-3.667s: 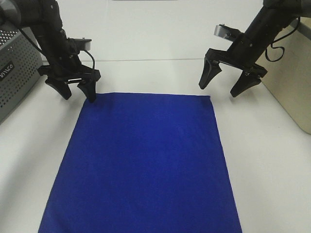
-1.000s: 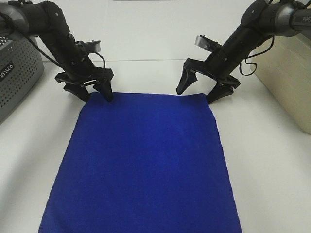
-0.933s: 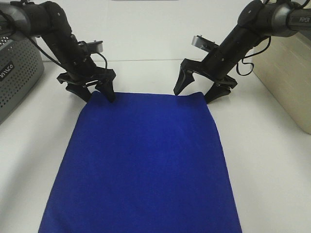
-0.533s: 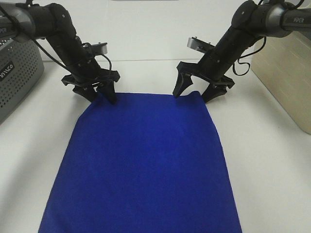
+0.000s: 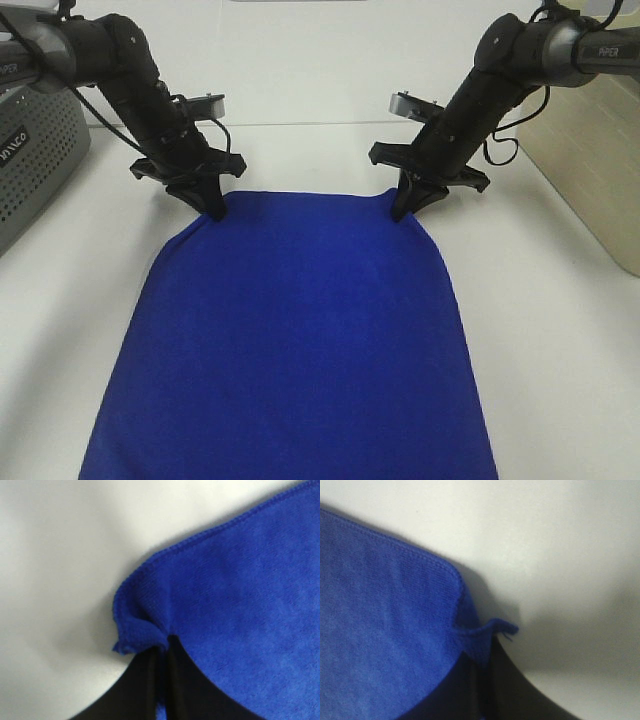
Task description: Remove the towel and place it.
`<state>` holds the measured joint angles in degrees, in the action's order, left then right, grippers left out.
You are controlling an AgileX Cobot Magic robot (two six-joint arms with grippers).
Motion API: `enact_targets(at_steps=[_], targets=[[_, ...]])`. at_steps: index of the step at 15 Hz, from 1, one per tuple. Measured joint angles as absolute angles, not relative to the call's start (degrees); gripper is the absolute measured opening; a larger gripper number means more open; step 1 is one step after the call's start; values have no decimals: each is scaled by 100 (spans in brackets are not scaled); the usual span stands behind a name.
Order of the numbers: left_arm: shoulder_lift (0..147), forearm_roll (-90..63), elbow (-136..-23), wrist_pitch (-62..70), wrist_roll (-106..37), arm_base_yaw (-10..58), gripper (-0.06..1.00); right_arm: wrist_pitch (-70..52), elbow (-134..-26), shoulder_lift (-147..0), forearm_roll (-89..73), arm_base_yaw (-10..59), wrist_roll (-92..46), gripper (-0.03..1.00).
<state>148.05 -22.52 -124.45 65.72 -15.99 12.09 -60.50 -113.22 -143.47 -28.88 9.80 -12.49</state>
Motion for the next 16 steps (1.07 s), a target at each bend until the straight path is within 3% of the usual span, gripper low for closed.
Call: enact_targets(at_steps=[7, 16], targets=[[14822, -2252, -12490, 6572, -1954, 1209, 1, -6119, -11476, -14376, -2744, 980, -1518, 2], [14885, -1782, -13751, 5804, -1960, 1232, 1, -5621, -13029, -14398, -2086, 980, -1759, 2]])
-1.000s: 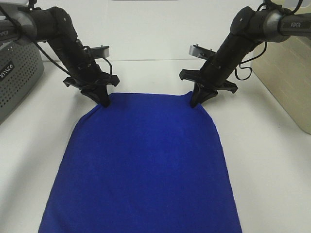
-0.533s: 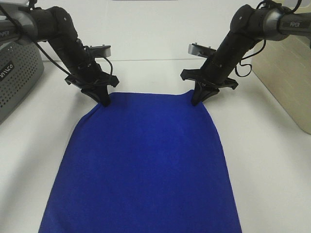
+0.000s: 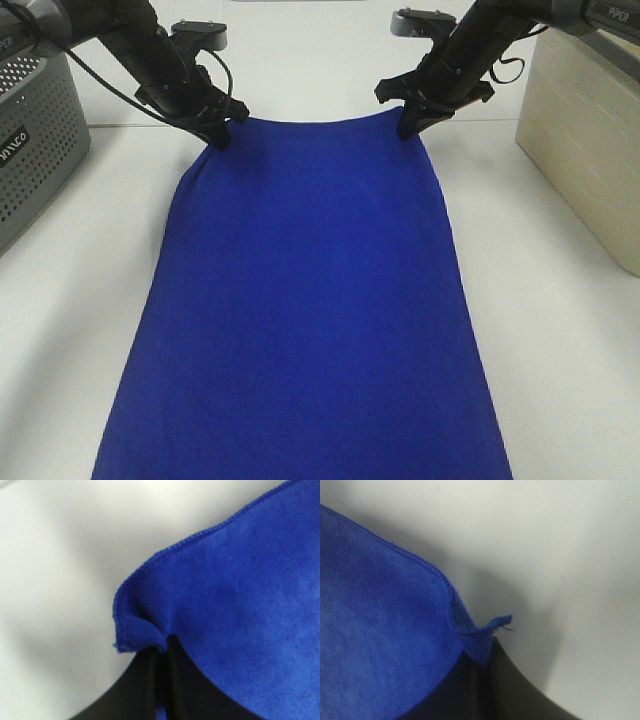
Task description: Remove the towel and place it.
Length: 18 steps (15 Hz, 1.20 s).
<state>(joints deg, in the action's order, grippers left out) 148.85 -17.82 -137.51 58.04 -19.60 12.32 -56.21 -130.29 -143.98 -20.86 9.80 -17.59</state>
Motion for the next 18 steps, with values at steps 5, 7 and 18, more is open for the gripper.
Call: enact_targets(at_steps=[5, 7, 18], targets=[[14885, -1633, -13751, 4515, -2103, 1232, 1, -4595, -13138, -14398, -2080, 980, -2000, 2], [14885, -1610, -13751, 4125, -2212, 1232, 1, -4280, -13138, -14398, -2080, 980, -2023, 2], [15132, -1180, -13751, 3209, -2252, 1238, 1, -3249, -13138, -14553, -2595, 980, -2676, 2]])
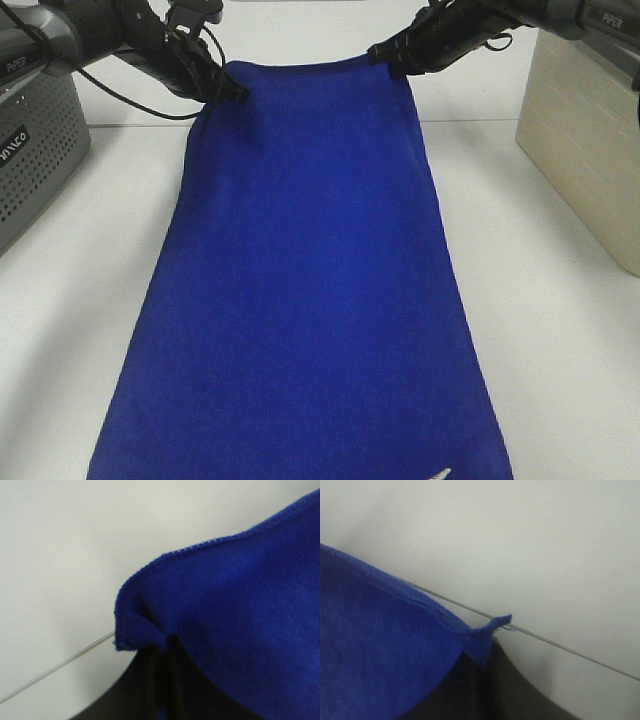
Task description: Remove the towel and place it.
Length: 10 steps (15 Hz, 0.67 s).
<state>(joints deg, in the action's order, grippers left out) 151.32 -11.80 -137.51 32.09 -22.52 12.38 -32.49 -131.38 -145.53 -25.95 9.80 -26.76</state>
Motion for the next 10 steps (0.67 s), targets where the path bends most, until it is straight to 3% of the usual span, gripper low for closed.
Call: enact_targets(at_steps=[10], targets=[[15435, -900, -13751, 2779, -2252, 1238, 1, -2601, -13138, -15017, -3231, 980, -3340, 2]])
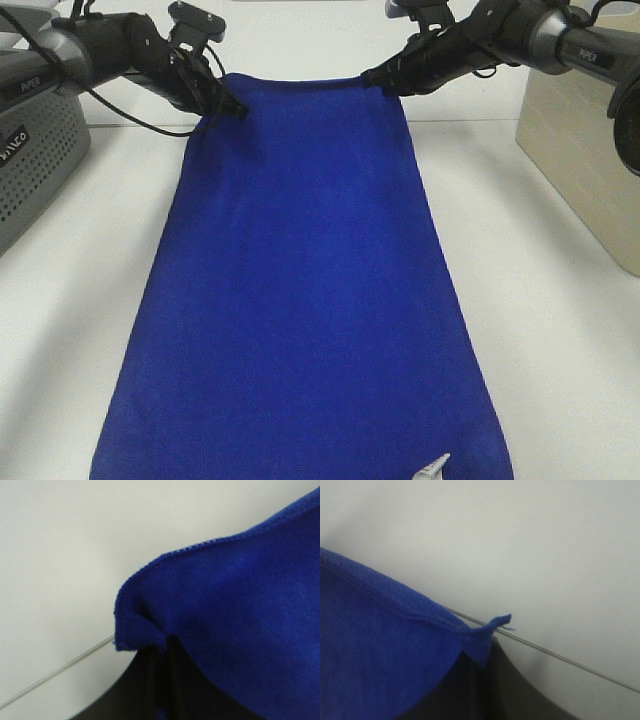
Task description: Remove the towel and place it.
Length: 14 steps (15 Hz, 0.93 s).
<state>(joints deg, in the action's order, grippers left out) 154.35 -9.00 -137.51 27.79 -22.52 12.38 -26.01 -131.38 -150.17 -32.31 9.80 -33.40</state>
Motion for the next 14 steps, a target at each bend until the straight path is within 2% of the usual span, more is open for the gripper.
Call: enact_targets(at_steps=[11, 13, 14], targets=[[15739, -837, -13751, 2550, -2252, 1238, 1, -2469, -13138, -15350, -3231, 980, -3392, 2], [15756, -791, -13751, 2401, -2252, 1238, 1, -2441, -13138, -15384, -3237, 980, -3392, 5], [15756, -768, -13751, 2275, -2252, 1232, 3, -2349, -13138, -15390, -3237, 980, -3398, 10]])
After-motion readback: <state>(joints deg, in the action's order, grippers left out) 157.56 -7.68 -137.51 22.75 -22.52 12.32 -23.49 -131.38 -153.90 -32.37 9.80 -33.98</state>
